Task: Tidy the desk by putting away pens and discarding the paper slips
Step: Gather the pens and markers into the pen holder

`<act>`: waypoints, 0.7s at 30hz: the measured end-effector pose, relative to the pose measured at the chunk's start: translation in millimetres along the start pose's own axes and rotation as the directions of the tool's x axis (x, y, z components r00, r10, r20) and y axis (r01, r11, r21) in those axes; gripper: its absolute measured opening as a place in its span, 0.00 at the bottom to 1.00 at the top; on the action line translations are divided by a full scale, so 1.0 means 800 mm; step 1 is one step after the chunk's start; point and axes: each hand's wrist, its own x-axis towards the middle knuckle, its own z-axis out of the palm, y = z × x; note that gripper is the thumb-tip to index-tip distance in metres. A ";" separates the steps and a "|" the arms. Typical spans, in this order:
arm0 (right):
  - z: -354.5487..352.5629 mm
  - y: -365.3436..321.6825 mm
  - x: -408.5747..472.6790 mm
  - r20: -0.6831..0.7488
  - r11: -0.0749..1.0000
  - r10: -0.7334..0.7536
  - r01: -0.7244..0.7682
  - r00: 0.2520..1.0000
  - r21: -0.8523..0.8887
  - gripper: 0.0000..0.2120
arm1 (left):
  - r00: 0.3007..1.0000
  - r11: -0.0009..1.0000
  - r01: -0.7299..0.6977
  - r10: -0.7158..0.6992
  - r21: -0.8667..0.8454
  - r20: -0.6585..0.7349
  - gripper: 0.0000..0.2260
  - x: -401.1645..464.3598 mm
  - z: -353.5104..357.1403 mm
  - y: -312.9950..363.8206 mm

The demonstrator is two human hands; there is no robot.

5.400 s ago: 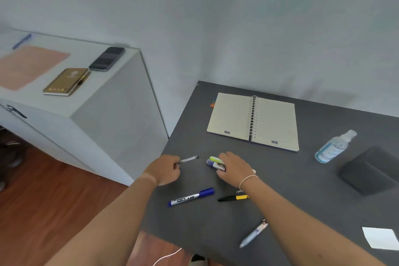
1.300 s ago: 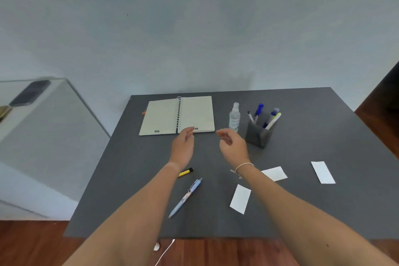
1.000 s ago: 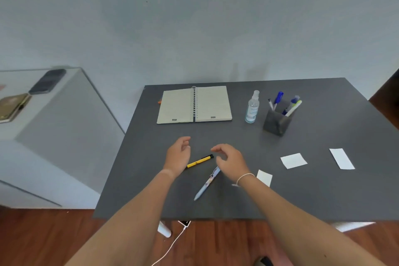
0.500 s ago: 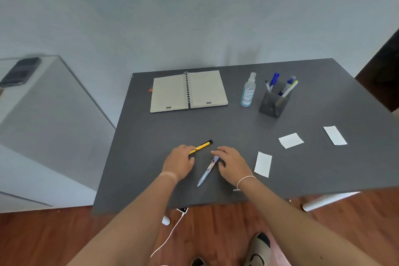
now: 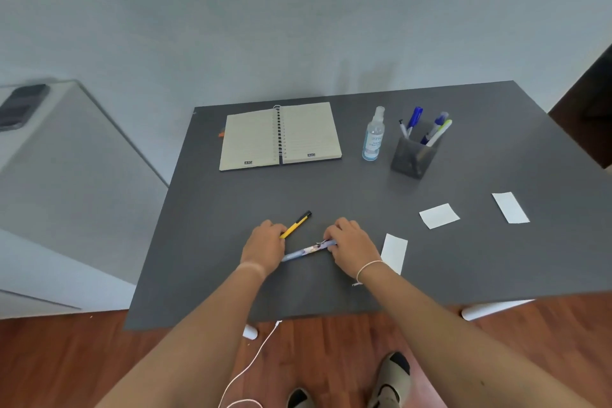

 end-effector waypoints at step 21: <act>-0.284 0.140 0.052 -0.459 0.646 0.396 0.114 0.795 0.755 0.09 | 0.946 0.762 -0.229 0.028 -0.606 -0.324 0.06 0.108 -0.078 0.295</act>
